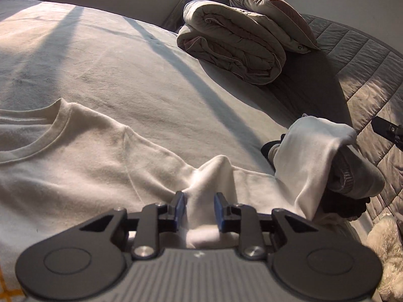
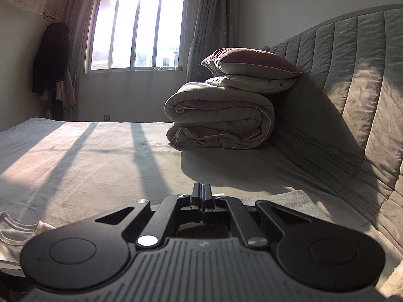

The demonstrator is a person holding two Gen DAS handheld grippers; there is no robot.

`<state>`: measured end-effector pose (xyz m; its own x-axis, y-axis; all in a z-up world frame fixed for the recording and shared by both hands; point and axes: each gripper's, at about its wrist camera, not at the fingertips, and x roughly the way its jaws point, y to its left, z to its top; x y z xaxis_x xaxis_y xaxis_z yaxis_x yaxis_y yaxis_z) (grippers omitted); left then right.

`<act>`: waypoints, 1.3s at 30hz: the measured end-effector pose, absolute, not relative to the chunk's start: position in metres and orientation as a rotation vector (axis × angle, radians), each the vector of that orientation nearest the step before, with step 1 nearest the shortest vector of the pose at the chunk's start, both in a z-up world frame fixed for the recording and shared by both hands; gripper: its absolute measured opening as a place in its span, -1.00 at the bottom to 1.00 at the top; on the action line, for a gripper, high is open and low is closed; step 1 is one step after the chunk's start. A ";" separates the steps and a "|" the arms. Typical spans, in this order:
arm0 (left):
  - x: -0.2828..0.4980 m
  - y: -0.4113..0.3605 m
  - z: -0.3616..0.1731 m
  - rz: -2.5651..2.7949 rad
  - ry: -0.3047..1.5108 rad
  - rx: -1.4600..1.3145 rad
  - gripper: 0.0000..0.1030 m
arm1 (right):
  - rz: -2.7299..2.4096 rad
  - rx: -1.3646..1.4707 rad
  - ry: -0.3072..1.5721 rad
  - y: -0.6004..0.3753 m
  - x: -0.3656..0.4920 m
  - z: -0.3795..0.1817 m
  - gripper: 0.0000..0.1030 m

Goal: Fold clothes

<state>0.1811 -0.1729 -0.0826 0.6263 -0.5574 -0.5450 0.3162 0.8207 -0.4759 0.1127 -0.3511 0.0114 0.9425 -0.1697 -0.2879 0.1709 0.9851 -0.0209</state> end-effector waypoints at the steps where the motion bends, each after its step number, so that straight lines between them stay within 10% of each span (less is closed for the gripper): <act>1: 0.181 -0.177 -0.082 -0.520 0.742 -0.357 -0.49 | -0.173 0.030 0.306 -0.357 0.112 0.009 -1.00; 7: 0.176 -0.192 -0.083 -0.520 0.722 -0.333 -0.47 | -0.117 0.228 0.429 -0.380 0.127 0.015 -0.66; 11: 0.176 -0.188 -0.084 -0.520 0.721 -0.359 -0.47 | -0.139 0.286 0.466 -0.379 0.142 0.014 -0.07; 15: 0.177 -0.189 -0.084 -0.517 0.721 -0.362 -0.47 | -0.187 0.231 0.481 -0.367 0.157 0.003 -0.08; 18: 0.176 -0.187 -0.082 -0.510 0.715 -0.379 -0.47 | -0.203 0.187 0.480 -0.358 0.165 -0.006 -0.86; 31: 0.172 -0.178 -0.071 -0.492 0.684 -0.527 -0.55 | -0.075 0.053 0.163 -0.366 0.103 0.092 -0.86; 39: 0.172 -0.201 -0.088 -0.482 0.719 -0.427 -0.55 | -0.243 0.147 0.334 -0.432 0.093 0.020 -0.86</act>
